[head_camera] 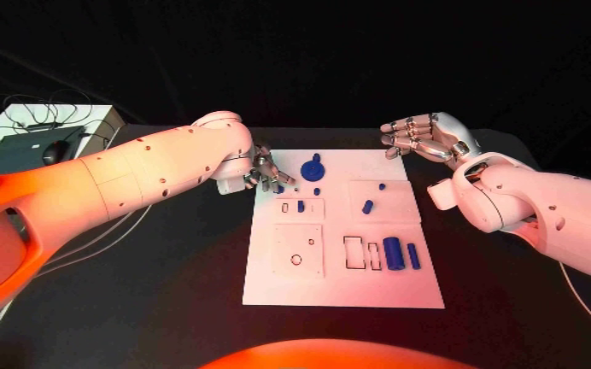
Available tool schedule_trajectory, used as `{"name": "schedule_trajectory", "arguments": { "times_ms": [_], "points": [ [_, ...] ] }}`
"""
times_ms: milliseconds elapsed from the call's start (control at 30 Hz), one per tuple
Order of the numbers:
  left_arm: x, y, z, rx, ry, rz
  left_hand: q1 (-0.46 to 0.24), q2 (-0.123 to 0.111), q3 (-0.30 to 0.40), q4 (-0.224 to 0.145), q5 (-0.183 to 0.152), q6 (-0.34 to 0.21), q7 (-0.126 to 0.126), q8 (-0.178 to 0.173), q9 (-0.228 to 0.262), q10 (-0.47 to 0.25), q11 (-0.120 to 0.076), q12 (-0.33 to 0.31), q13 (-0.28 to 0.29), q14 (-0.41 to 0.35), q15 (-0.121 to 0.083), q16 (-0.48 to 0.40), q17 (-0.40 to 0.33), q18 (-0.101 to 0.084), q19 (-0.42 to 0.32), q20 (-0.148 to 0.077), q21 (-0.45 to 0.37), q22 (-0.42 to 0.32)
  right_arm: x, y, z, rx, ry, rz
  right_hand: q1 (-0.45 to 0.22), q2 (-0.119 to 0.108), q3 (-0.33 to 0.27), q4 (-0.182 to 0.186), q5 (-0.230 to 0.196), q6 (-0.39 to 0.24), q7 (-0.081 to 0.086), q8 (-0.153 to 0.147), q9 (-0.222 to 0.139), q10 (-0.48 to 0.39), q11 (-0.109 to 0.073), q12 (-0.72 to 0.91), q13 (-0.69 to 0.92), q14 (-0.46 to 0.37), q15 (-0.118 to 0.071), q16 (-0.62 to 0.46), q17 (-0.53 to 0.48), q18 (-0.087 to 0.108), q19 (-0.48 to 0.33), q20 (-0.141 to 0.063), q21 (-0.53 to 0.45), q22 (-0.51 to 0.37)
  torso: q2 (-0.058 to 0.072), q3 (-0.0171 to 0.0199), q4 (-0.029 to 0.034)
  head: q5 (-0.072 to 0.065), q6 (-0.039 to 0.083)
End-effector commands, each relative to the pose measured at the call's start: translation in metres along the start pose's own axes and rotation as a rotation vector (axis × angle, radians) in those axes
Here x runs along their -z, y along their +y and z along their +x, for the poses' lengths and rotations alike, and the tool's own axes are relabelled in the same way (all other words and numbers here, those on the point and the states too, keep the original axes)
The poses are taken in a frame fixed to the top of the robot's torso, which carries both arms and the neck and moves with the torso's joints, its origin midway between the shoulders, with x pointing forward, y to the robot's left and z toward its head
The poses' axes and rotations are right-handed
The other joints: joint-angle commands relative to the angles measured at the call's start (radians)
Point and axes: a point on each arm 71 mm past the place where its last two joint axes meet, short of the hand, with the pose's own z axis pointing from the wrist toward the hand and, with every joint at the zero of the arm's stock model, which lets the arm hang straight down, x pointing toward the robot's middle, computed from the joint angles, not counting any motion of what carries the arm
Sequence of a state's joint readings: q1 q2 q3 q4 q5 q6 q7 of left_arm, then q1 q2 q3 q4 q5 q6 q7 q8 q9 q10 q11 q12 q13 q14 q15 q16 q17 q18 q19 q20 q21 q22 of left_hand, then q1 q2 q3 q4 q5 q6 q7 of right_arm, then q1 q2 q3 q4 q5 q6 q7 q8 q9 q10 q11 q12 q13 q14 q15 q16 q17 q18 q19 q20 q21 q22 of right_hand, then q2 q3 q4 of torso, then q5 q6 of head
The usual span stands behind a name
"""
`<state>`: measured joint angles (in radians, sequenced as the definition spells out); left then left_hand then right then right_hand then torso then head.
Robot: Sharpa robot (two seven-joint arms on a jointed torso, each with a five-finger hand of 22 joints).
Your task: Assemble the parts on the task board
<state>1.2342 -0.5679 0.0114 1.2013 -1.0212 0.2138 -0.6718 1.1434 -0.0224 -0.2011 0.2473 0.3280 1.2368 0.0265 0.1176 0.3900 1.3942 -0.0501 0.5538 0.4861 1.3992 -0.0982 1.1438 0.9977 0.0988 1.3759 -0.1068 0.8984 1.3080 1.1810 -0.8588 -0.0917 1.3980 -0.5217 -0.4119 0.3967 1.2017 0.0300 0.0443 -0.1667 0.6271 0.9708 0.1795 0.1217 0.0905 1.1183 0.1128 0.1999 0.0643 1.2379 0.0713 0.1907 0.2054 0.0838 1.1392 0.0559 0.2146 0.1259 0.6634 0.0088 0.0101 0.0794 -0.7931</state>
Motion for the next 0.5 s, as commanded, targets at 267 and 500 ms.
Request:
{"name": "schedule_trajectory", "arguments": {
  "times_ms": [267, 500],
  "points": [
    [-0.0059, -0.0029, 0.0026, -0.033, 0.069, -0.033, -0.01, 0.013, 0.0, -0.007, -0.004, 0.009, -0.001, 0.0, 0.01, 0.006, -0.001, 0.001, -0.002, 0.005, 0.0, -0.003, 0.012, -0.01, -0.004, 0.006, 0.009, 0.072, -0.0007, 0.0009, 0.0022, 0.001, 0.016, -0.007, 0.006, -0.004, 0.002, 0.005, 0.005, -0.002, 0.006, -0.004, -0.001, 0.009, 0.0, -0.005, -0.001, 0.0, -0.004, -0.004, -0.001, -0.015, -0.007, -0.003, 0.006, 0.001, 0.0, -0.0006, -0.0001, 0.0, 0.0],
    [-0.0101, -0.0011, 0.0012, -0.041, 0.069, -0.05, -0.007, 0.02, -0.003, -0.019, -0.003, 0.01, -0.002, 0.003, 0.016, 0.007, -0.002, 0.005, -0.002, 0.008, 0.0, 0.0, 0.022, -0.01, -0.003, 0.006, 0.016, 0.073, -0.0008, 0.0009, 0.0022, 0.001, 0.016, -0.007, 0.006, -0.005, 0.003, 0.006, 0.007, -0.003, 0.006, -0.005, -0.001, 0.009, 0.0, -0.005, -0.001, 0.0, -0.004, -0.005, -0.001, -0.015, -0.008, -0.003, 0.005, 0.001, 0.0, -0.0001, 0.0003, -0.001, 0.0]
  ]
}}
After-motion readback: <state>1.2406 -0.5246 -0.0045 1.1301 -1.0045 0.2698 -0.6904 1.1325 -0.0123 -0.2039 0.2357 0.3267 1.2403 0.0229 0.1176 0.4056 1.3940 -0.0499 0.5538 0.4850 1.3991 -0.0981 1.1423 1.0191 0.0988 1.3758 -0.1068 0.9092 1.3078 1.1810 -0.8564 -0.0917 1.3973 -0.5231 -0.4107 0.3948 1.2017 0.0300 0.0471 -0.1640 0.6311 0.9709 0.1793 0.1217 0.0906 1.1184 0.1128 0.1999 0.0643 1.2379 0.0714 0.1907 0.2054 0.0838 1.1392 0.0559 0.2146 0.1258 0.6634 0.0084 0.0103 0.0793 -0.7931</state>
